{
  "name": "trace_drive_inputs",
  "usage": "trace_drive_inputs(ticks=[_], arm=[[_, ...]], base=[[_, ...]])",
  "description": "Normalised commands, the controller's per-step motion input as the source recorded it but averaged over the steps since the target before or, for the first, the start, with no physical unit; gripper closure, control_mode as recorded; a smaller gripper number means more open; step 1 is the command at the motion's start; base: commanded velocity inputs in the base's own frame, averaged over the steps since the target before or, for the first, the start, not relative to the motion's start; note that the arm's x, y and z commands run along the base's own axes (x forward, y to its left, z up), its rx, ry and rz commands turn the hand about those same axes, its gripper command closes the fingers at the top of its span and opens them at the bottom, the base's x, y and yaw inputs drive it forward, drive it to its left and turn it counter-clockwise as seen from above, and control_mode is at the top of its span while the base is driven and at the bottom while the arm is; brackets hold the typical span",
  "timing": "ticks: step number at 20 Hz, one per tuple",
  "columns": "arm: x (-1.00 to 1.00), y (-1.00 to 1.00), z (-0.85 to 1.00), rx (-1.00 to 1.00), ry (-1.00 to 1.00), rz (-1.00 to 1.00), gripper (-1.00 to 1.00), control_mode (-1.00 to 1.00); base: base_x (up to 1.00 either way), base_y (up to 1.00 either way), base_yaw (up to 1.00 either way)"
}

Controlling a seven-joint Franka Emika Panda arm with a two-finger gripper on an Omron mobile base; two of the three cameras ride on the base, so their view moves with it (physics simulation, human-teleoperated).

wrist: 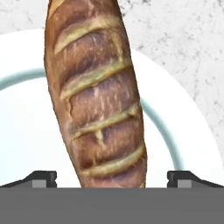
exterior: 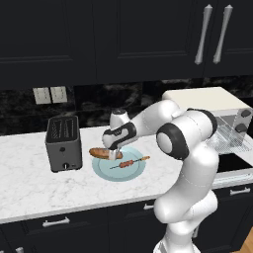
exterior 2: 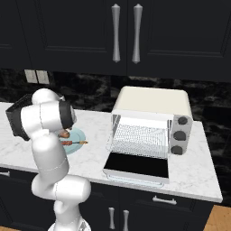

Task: Pick up the kebab skewer and baguette bread, and place them inside the toaster oven. Close the toaster oven door and start by setting the timer.

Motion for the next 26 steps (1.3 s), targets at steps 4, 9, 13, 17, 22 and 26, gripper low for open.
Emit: trace_drive_inputs(ticks=[4, 9, 13, 17, 22, 26], arm=[[0.08, 0.00, -0.22, 0.00, 0.00, 0.00, -1.00, -1.00], [0.12, 0.08, -0.15, 0.00, 0.00, 0.00, -1.00, -1.00], [0.00, 0.13, -0.03, 0.00, 0.00, 0.00, 1.00, -1.00], [-0.08, -0.01, -0.01, 0.00, 0.00, 0.00, 1.00, -1.00], [-0.61, -0.40, 0.61, 0.11, -0.01, -0.02, 1.00, -1.00], [-0.98, -0.78, 0.93, 0.15, -0.01, -0.11, 1.00, -1.00]], base=[[0.00, 0.00, 0.00], [0.00, 0.00, 0.00], [0.00, 0.00, 0.00], [0.00, 0.00, 0.00], [0.00, 0.00, 0.00], [0.00, 0.00, 0.00]])
